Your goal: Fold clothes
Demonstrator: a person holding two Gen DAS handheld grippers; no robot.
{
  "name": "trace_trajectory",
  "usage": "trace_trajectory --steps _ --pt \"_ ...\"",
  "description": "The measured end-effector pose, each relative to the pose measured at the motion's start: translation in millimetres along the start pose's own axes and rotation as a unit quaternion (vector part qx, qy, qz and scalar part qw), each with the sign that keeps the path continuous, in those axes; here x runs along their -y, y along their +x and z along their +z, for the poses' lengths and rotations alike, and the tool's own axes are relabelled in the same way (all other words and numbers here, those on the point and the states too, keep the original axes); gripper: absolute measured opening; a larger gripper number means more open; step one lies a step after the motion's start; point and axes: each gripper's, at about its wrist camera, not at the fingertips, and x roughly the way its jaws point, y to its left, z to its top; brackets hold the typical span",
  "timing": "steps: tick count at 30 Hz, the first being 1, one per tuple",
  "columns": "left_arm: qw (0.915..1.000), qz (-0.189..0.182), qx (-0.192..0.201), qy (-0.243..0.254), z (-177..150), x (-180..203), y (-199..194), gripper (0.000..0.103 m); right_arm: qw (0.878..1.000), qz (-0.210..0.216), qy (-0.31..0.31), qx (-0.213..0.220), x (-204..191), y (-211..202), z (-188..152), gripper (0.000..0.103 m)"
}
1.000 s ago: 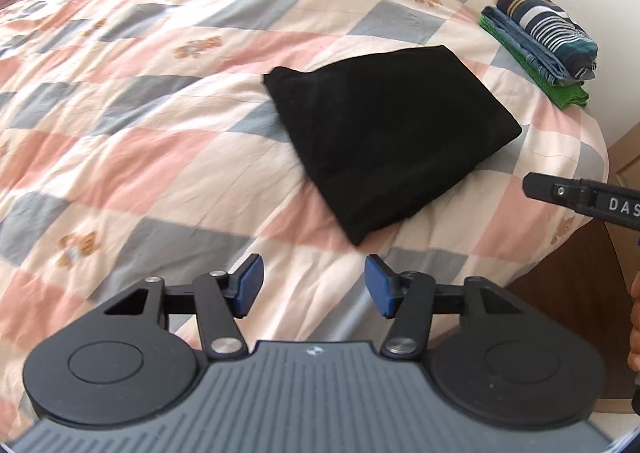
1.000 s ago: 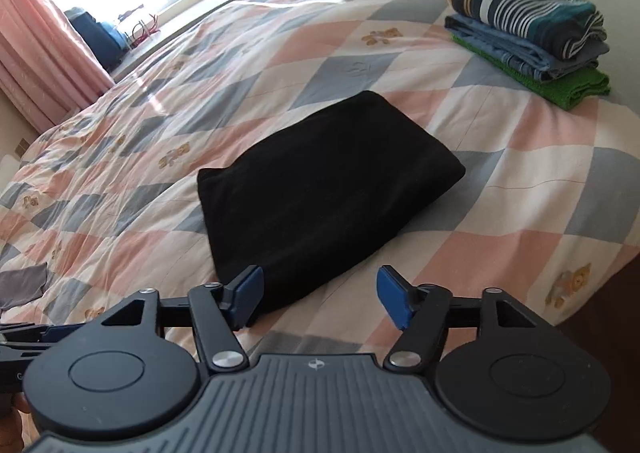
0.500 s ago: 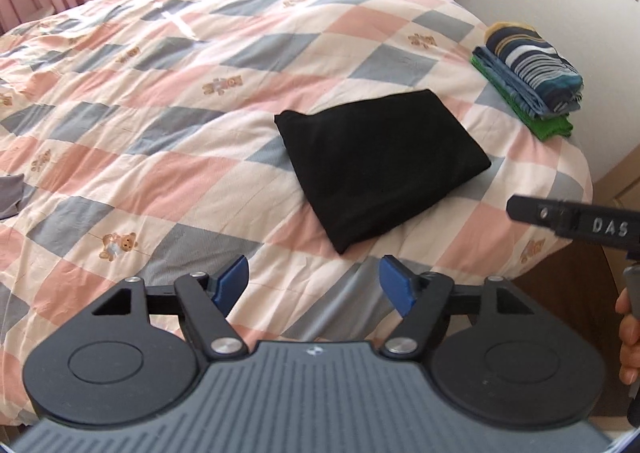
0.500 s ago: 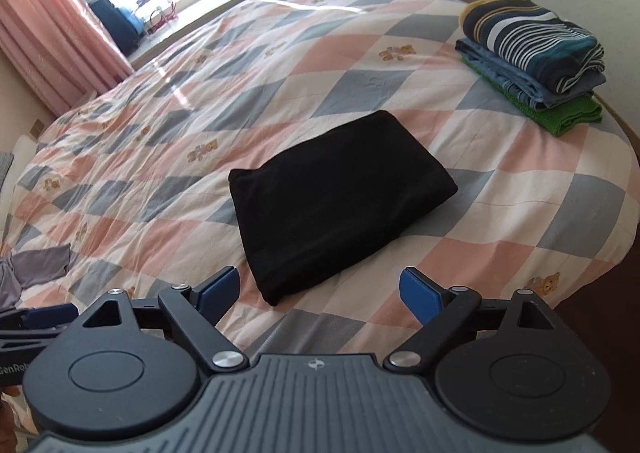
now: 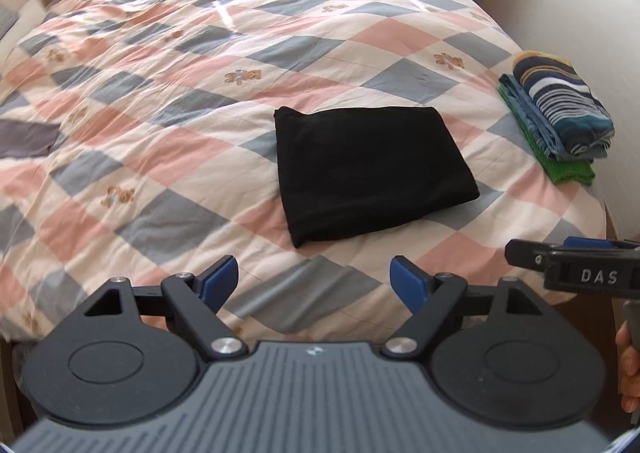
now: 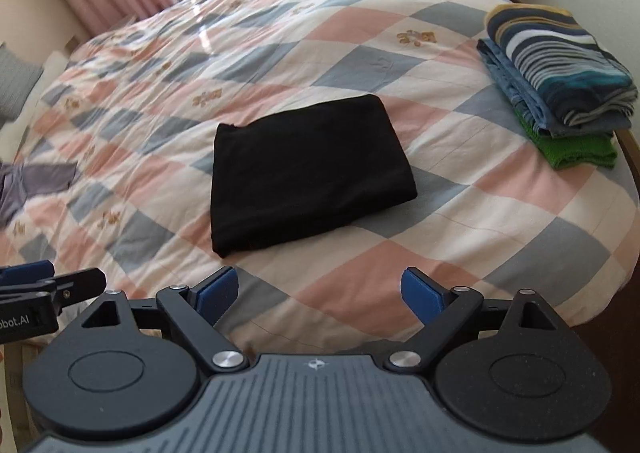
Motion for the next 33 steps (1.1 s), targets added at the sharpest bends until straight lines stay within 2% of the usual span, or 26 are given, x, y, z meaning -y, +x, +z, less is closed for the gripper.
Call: trace_trajectory --steps 7,17,23,33 --pt "0.9990 0.034 -0.003 -0.031 -21 27 -15 0.083 0.999 0.025 -0.042 -0.014 15 -9 -4 0.091" --pt "0.9965 0.050 -0.006 -0.066 -39 39 -24 0.084 0.995 0.033 -0.090 -0.018 14 -17 -11 0.092" --pt "0.9965 0.055 -0.009 -0.062 -39 44 -24 0.085 0.995 0.038 -0.090 -0.019 17 -16 -13 0.093" --pt "0.9986 0.036 -0.012 -0.038 -20 56 -11 0.086 0.997 0.027 -0.065 -0.023 28 -11 -11 0.093"
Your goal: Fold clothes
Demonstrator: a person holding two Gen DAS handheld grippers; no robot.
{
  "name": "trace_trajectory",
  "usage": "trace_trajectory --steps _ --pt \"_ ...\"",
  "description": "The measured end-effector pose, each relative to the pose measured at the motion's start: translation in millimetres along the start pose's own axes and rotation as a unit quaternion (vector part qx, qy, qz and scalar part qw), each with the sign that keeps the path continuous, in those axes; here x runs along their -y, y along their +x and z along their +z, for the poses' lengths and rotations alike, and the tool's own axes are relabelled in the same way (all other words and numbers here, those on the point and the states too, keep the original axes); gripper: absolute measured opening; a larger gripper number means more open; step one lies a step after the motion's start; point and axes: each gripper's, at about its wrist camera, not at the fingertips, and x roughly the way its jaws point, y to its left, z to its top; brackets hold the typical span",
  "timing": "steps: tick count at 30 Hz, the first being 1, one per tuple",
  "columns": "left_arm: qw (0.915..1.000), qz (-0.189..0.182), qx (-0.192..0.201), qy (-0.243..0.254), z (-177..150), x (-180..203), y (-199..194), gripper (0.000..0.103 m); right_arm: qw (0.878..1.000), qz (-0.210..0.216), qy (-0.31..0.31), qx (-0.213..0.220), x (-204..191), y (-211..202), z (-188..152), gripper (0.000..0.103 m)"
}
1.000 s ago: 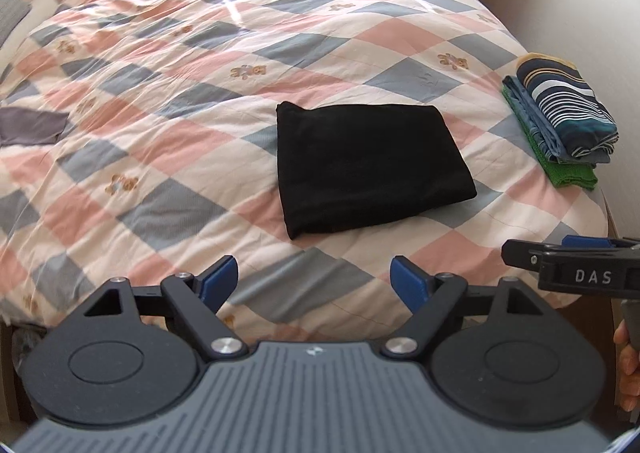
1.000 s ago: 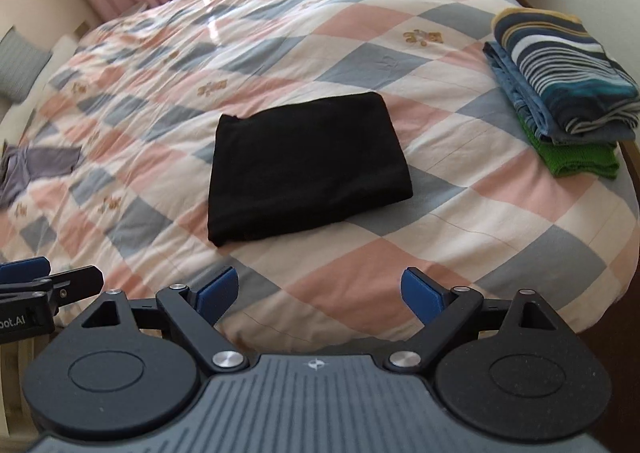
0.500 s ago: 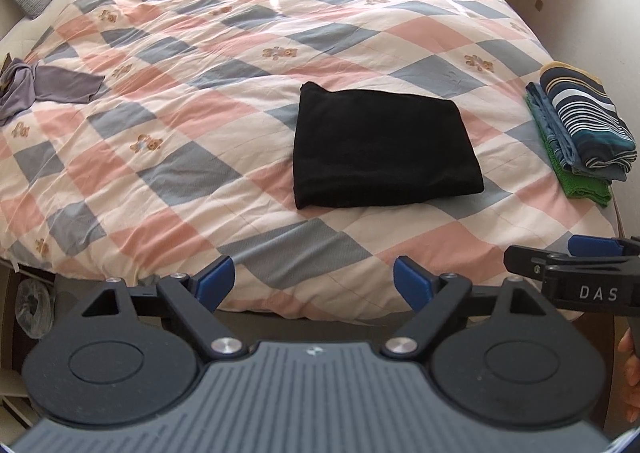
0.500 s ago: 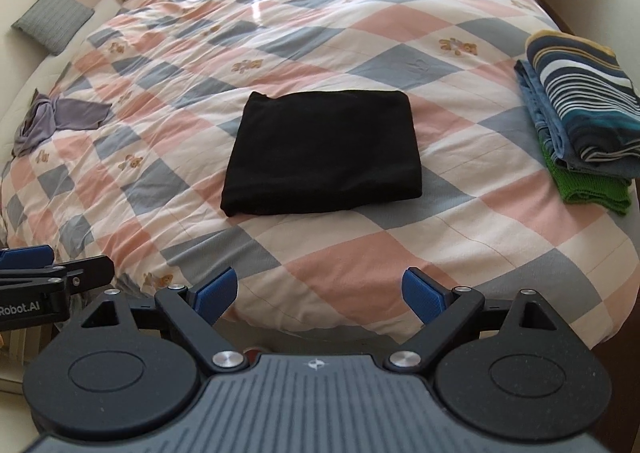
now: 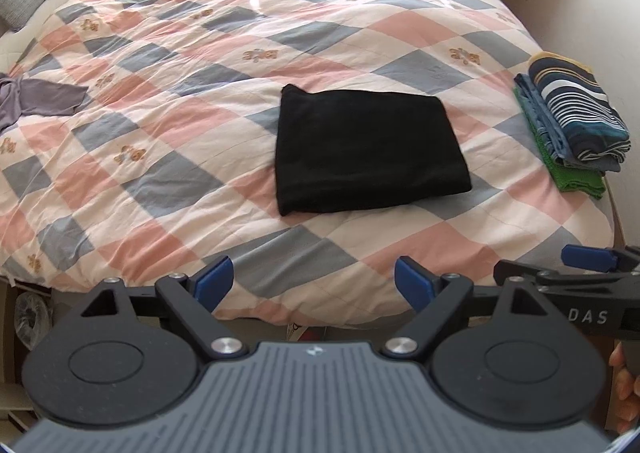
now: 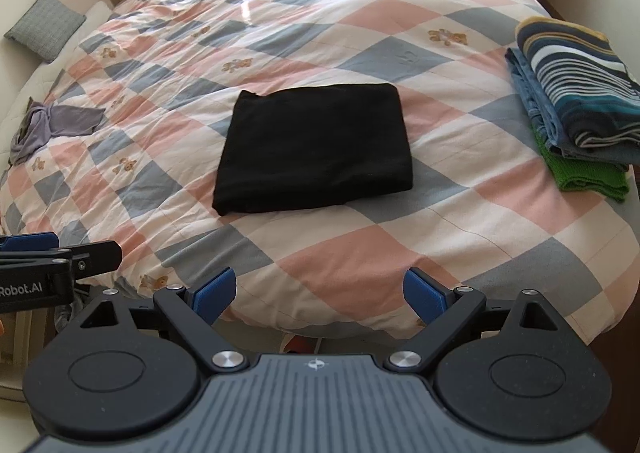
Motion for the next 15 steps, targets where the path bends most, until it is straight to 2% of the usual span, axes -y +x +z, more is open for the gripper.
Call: trace_trajectory --steps 7,15 --pt "0.9997 -0.014 -0.013 0.012 21 0 21 0.088 1.000 -0.012 0.010 -0.008 4 15 16 0.093" --pt "0.9984 -0.029 -0.042 0.024 61 -12 76 0.088 0.999 -0.033 0.017 -0.034 6 55 51 0.094"
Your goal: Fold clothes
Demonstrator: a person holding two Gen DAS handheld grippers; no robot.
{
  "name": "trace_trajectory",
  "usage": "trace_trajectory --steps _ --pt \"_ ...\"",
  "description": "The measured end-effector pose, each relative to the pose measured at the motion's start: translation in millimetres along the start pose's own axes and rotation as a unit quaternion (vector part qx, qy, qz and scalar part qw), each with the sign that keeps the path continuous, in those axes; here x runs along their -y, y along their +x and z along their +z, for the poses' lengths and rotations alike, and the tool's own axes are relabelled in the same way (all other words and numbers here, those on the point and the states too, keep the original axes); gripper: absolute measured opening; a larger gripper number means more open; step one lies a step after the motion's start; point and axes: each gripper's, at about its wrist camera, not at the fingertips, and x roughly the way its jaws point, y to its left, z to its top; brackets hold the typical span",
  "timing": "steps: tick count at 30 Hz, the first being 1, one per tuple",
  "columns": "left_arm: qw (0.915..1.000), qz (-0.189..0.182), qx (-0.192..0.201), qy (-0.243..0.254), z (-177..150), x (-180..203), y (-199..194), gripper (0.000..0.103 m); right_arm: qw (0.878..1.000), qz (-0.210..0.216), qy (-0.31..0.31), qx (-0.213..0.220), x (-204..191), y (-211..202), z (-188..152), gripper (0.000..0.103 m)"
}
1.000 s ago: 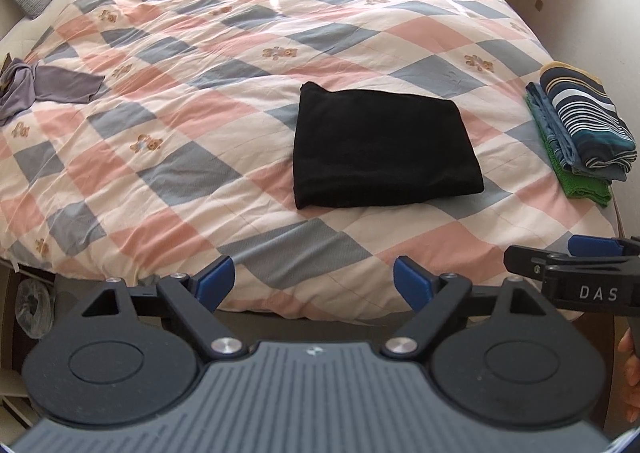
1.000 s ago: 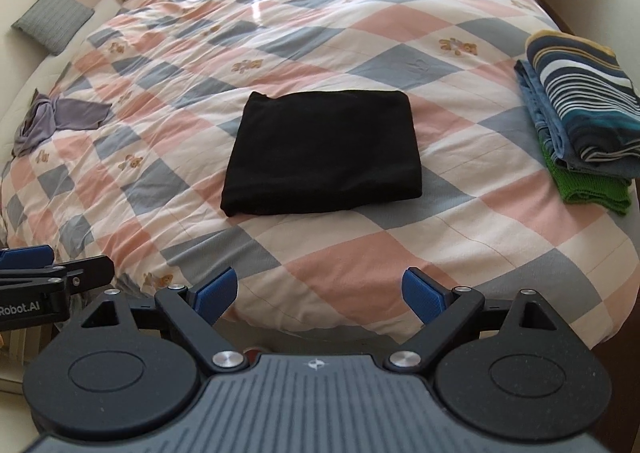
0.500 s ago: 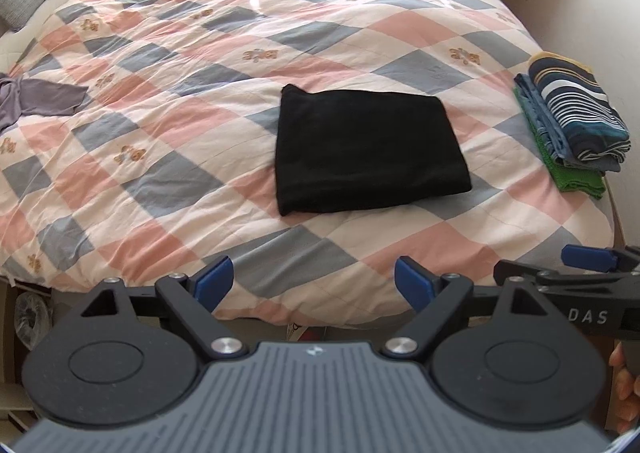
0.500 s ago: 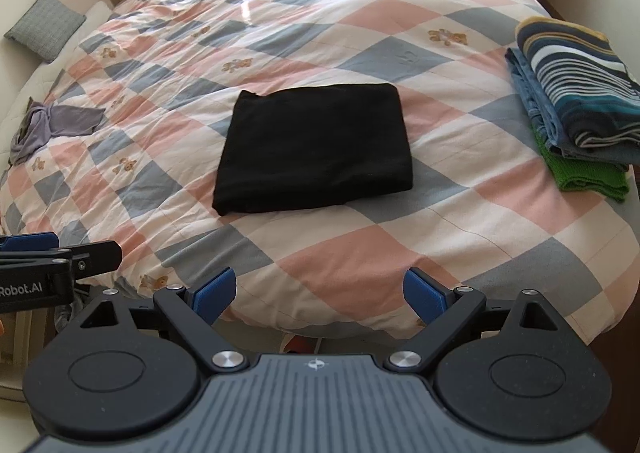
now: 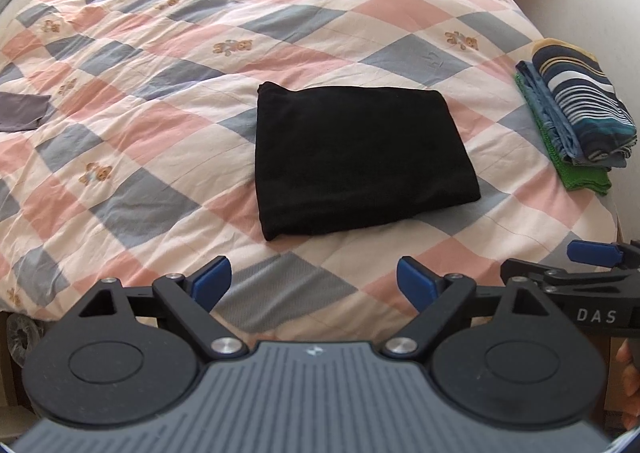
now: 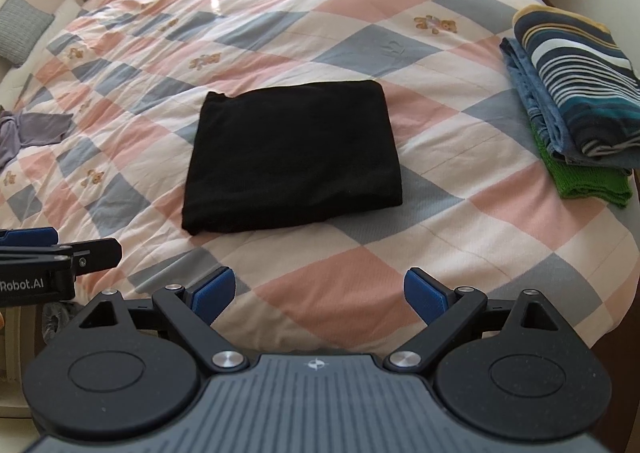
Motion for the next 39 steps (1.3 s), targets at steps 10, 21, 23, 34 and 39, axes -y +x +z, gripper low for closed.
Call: trace_trajectory --steps 10,21,23,34,39 --pt "0.9976 -0.043 -0.041 -0.036 64 -70 91 0.091 0.999 -0.003 0.029 -0.018 46 71 51 0.094" --pt "0.9845 -0.131 -0.062 -0.099 94 -138 223 0.092 0.994 0.090 0.068 -0.003 114 158 107 0.092" --pt "0.9826 -0.144 -0.061 -0.100 97 -142 240 0.092 0.991 0.115 0.069 -0.008 119 173 114 0.092" --pt "0.9553 -0.259 -0.053 -0.133 95 -148 294 0.098 0.958 0.259 0.112 -0.048 148 240 123 0.084" --pt "0.9438 -0.302 -0.066 -0.118 99 -130 308 0.091 0.940 0.310 0.122 -0.068 149 264 117 0.069"
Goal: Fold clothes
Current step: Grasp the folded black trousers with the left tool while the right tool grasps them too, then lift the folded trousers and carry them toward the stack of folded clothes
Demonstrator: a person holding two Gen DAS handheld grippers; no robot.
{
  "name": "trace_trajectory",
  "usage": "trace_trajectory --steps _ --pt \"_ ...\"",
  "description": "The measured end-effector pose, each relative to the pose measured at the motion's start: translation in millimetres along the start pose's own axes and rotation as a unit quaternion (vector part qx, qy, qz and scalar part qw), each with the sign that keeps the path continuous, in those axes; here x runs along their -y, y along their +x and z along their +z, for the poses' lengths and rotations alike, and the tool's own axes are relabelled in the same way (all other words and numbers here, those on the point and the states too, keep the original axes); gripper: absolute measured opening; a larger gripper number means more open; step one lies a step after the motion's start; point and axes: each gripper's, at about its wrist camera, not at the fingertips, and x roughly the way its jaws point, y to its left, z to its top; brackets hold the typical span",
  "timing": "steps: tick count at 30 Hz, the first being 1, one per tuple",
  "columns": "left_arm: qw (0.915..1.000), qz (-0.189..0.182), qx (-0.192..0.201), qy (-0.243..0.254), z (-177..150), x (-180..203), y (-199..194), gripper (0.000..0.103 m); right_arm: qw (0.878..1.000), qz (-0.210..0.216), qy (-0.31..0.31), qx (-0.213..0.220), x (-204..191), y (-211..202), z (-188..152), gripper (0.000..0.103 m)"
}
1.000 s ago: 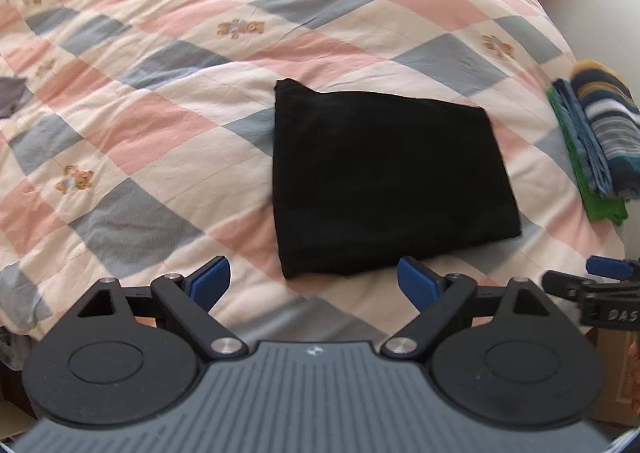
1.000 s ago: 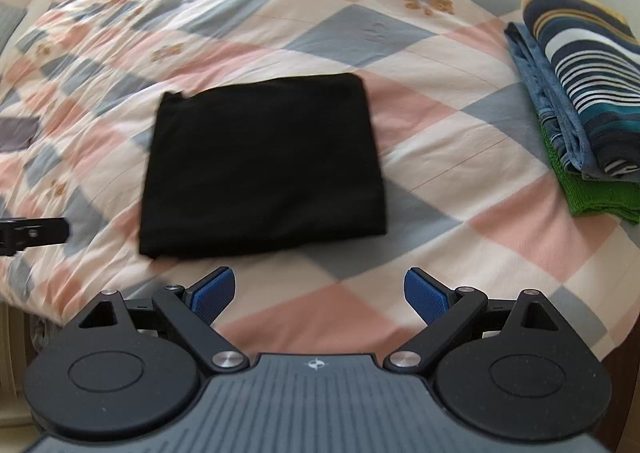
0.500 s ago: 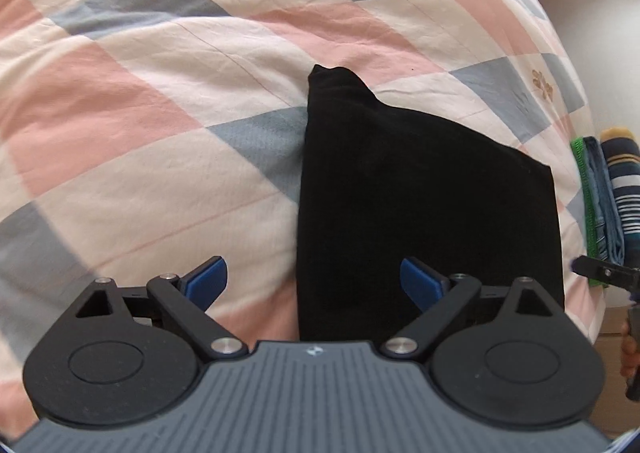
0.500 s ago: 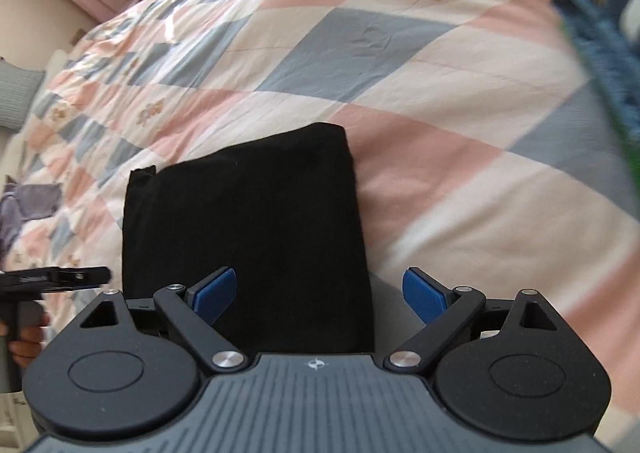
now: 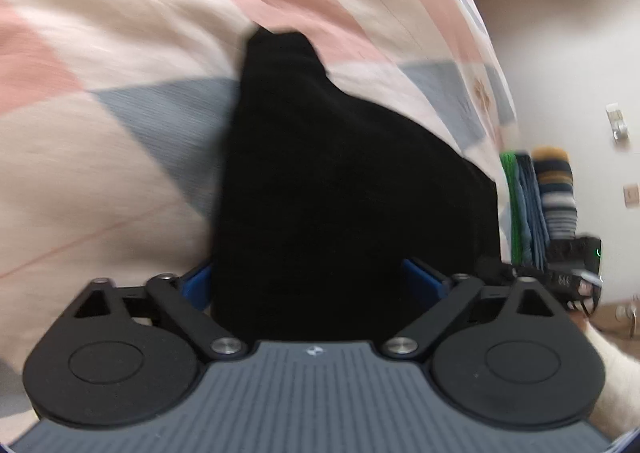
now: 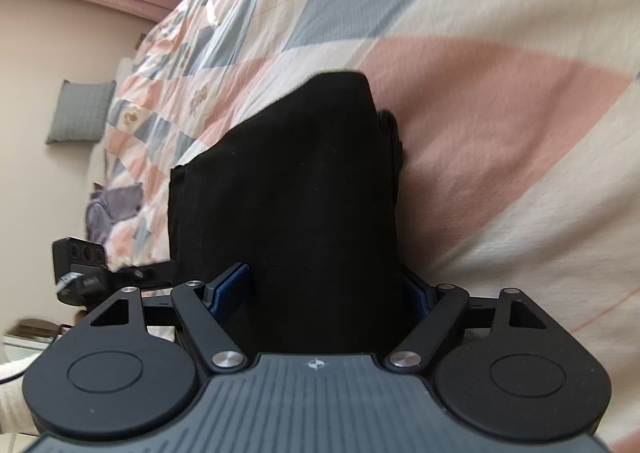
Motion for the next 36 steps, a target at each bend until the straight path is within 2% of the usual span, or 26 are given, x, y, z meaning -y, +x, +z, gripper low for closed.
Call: trace_trajectory --steps 1,2,4,5,6,8,11,15,18,20,22,26,28,32,34,36 --pt "0.9999 0.006 -0.002 0.013 0 4 5 0.091 1.000 0.012 0.009 -0.002 3 3 0 0.068" --pt "0.9998 0.008 -0.002 0.019 1 7 7 0.087 1.000 0.020 0.014 -0.003 3 4 0 0.063" --pt "0.9999 0.009 0.002 0.007 4 8 4 0.071 0.999 0.031 0.022 0.004 3 1 -2 0.053" --pt "0.9999 0.009 0.007 0.005 5 11 0 0.055 0.999 0.037 0.028 0.011 3 -3 -5 0.047" --pt "0.9999 0.011 0.010 0.007 6 14 -3 0.048 0.998 0.042 0.036 0.020 2 -8 -9 0.041" --pt "0.9989 0.030 0.007 0.037 9 28 -9 0.044 0.997 0.049 0.050 0.039 -3 -18 -19 0.036" --pt "0.9964 0.042 0.004 0.074 22 51 -17 0.039 0.994 0.050 0.068 0.066 -12 -35 -34 0.034" --pt "0.9911 0.020 0.006 0.132 54 96 -30 0.036 0.980 0.078 0.117 0.142 -18 -75 -62 0.034" --pt "0.9795 -0.007 -0.001 0.201 86 154 -31 0.036 0.961 0.083 0.148 0.217 -26 -118 -82 0.033" --pt "0.9662 -0.029 -0.011 0.256 108 202 -24 0.036 0.942 0.081 0.171 0.277 -30 -149 -95 0.033" --pt "0.9485 -0.056 -0.023 0.311 130 257 -8 0.036 0.917 0.078 0.195 0.340 -32 -181 -106 0.033" --pt "0.9089 -0.122 -0.041 0.397 164 373 33 0.035 0.853 0.068 0.237 0.461 -29 -240 -123 0.033" --pt "0.8851 -0.149 -0.049 0.438 175 431 56 0.035 0.820 0.067 0.254 0.508 -20 -267 -127 0.033" --pt "0.8468 -0.184 -0.074 0.493 186 530 109 0.035 0.768 0.067 0.287 0.569 8 -303 -126 0.033" --pt "0.8320 -0.186 -0.085 0.516 184 567 137 0.035 0.750 0.069 0.304 0.584 29 -314 -123 0.033" --pt "0.8219 -0.182 -0.098 0.531 181 592 168 0.035 0.736 0.065 0.320 0.593 50 -319 -117 0.033"
